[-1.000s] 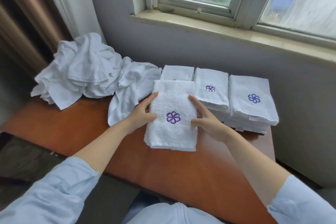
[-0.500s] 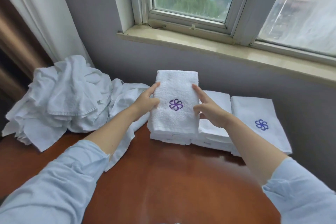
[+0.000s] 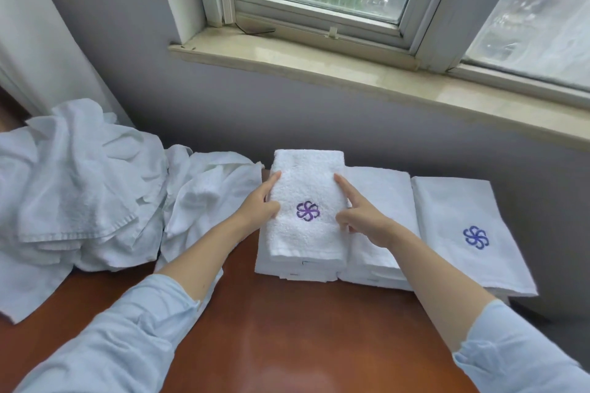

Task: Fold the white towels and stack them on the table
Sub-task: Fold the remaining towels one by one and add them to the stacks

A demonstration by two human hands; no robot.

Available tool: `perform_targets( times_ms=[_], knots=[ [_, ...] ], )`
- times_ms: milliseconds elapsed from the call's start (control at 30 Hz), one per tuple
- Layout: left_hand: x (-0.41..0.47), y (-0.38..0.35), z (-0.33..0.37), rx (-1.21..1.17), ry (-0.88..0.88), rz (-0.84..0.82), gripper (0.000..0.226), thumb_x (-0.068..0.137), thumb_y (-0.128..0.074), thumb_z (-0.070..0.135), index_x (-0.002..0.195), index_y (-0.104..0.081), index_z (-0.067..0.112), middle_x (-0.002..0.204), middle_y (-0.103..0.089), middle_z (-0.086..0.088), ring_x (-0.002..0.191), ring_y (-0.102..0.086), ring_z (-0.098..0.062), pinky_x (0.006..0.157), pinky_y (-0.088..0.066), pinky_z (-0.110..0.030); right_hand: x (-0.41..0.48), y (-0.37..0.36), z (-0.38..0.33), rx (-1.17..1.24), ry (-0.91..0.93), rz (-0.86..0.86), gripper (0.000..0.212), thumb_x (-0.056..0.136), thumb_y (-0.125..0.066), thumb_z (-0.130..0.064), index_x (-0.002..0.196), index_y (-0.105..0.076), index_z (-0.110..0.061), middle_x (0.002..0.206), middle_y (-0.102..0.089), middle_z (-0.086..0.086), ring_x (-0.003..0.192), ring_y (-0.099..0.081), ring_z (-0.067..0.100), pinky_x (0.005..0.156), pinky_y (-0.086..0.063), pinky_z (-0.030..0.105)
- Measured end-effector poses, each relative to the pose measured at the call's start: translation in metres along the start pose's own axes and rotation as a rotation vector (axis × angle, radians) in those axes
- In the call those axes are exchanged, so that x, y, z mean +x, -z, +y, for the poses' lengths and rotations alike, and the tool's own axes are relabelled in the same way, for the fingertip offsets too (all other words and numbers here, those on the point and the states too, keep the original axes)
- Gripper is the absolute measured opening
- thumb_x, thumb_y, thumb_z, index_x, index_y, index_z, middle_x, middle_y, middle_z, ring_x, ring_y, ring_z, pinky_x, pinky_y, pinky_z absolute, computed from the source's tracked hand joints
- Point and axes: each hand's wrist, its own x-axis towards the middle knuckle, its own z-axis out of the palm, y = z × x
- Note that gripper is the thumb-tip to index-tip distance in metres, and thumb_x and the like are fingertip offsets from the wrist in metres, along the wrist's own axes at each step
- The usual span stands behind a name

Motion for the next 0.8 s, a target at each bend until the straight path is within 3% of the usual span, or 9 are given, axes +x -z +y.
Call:
perform_targets(
  times_ms=[100, 167, 233, 300, 367, 433, 533, 667, 800],
  knots=[
    [0.011, -0.001, -0.009, -0.016, -0.002, -0.011, 0.080, 0.086, -0.041, -0.010, 0.154, -0.027, 0.031, 0.152, -0.039, 0.002, 0.067, -0.056, 0.007, 0.060, -0.045, -0.009, 0.008, 0.000, 0.008, -0.062, 0.000, -0.011, 0.099, 0.077, -0.048, 0.008, 0.155, -0.014, -0.044, 0.153, -0.022, -0.018, 0.063, -0.054, -0.004, 0.057, -0.044, 0.018],
    [0.015, -0.001, -0.015, 0.000, -0.006, -0.022, 0.081, 0.086, -0.043, -0.008, 0.154, -0.026, 0.034, 0.152, -0.038, 0.010, 0.058, -0.049, 0.006, 0.059, -0.045, -0.010, 0.011, 0.001, 0.009, -0.121, 0.000, 0.004, 0.101, 0.076, -0.050, 0.006, 0.156, -0.011, -0.041, 0.158, -0.017, -0.016, 0.085, -0.055, -0.002, 0.065, -0.045, 0.016],
    [0.017, 0.000, -0.018, 0.038, -0.013, -0.027, 0.083, 0.086, -0.045, -0.006, 0.153, -0.025, 0.038, 0.153, -0.034, 0.015, 0.063, -0.053, 0.006, 0.059, -0.046, -0.011, 0.013, -0.001, 0.007, -0.206, -0.003, 0.021, 0.102, 0.076, -0.051, 0.004, 0.157, -0.008, -0.040, 0.159, -0.016, -0.013, 0.113, -0.046, 0.010, 0.080, -0.044, 0.021],
    [0.015, 0.000, -0.020, 0.073, -0.037, -0.005, 0.083, 0.086, -0.049, -0.004, 0.153, -0.024, 0.038, 0.154, -0.039, 0.005, 0.074, -0.061, 0.007, 0.063, -0.050, -0.014, 0.011, -0.005, 0.004, -0.288, 0.000, 0.048, 0.100, 0.078, -0.051, 0.004, 0.157, -0.006, -0.038, 0.160, -0.012, -0.012, 0.126, -0.037, 0.010, 0.089, -0.040, 0.023],
    [0.012, 0.000, -0.022, 0.126, -0.047, 0.048, 0.080, 0.088, -0.051, -0.001, 0.153, -0.026, 0.039, 0.149, -0.044, -0.014, 0.112, -0.063, -0.015, 0.085, -0.054, -0.031, 0.005, -0.012, 0.002, -0.426, 0.018, 0.121, 0.094, 0.082, -0.048, 0.003, 0.157, -0.008, -0.036, 0.162, -0.005, -0.010, 0.129, -0.041, 0.013, 0.091, -0.044, 0.030],
    [0.004, -0.001, -0.023, 0.205, -0.062, 0.088, 0.073, 0.091, -0.052, 0.003, 0.151, -0.030, 0.039, 0.152, -0.039, -0.012, 0.127, -0.051, -0.032, 0.099, -0.047, -0.039, -0.006, -0.020, 0.002, -0.648, 0.045, 0.209, 0.085, 0.085, -0.046, 0.001, 0.156, -0.015, -0.034, 0.164, -0.001, -0.007, 0.129, -0.047, 0.022, 0.088, -0.049, 0.037],
    [-0.014, -0.007, -0.020, 0.351, -0.095, 0.122, 0.059, 0.096, -0.053, 0.018, 0.148, -0.036, 0.040, 0.160, -0.023, 0.009, 0.135, -0.042, -0.014, 0.101, -0.040, -0.026, -0.023, -0.026, 0.004, -0.932, 0.140, 0.265, 0.072, 0.090, -0.043, 0.000, 0.153, -0.026, -0.031, 0.166, -0.004, 0.000, 0.142, -0.030, 0.026, 0.090, -0.047, 0.035],
    [-0.047, -0.019, -0.013, 0.511, -0.094, 0.076, 0.054, 0.092, -0.060, 0.044, 0.143, -0.046, 0.040, 0.163, -0.013, 0.009, 0.149, -0.016, -0.013, 0.117, -0.027, -0.039, -0.046, -0.032, -0.003, -1.101, 0.306, 0.213, 0.067, 0.093, -0.045, -0.007, 0.154, -0.027, -0.028, 0.166, -0.007, 0.002, 0.150, -0.013, 0.023, 0.106, -0.037, 0.036],
    [-0.089, -0.020, -0.008, 0.588, -0.111, 0.133, 0.060, 0.090, -0.062, 0.046, 0.146, -0.042, 0.038, 0.163, -0.014, 0.007, 0.149, -0.009, -0.013, 0.119, -0.021, -0.039, -0.068, -0.045, -0.017, -1.130, 0.456, 0.095, 0.066, 0.096, -0.052, -0.020, 0.155, -0.025, -0.026, 0.164, -0.014, 0.002, 0.151, -0.009, 0.022, 0.119, -0.019, 0.036]
  ],
)
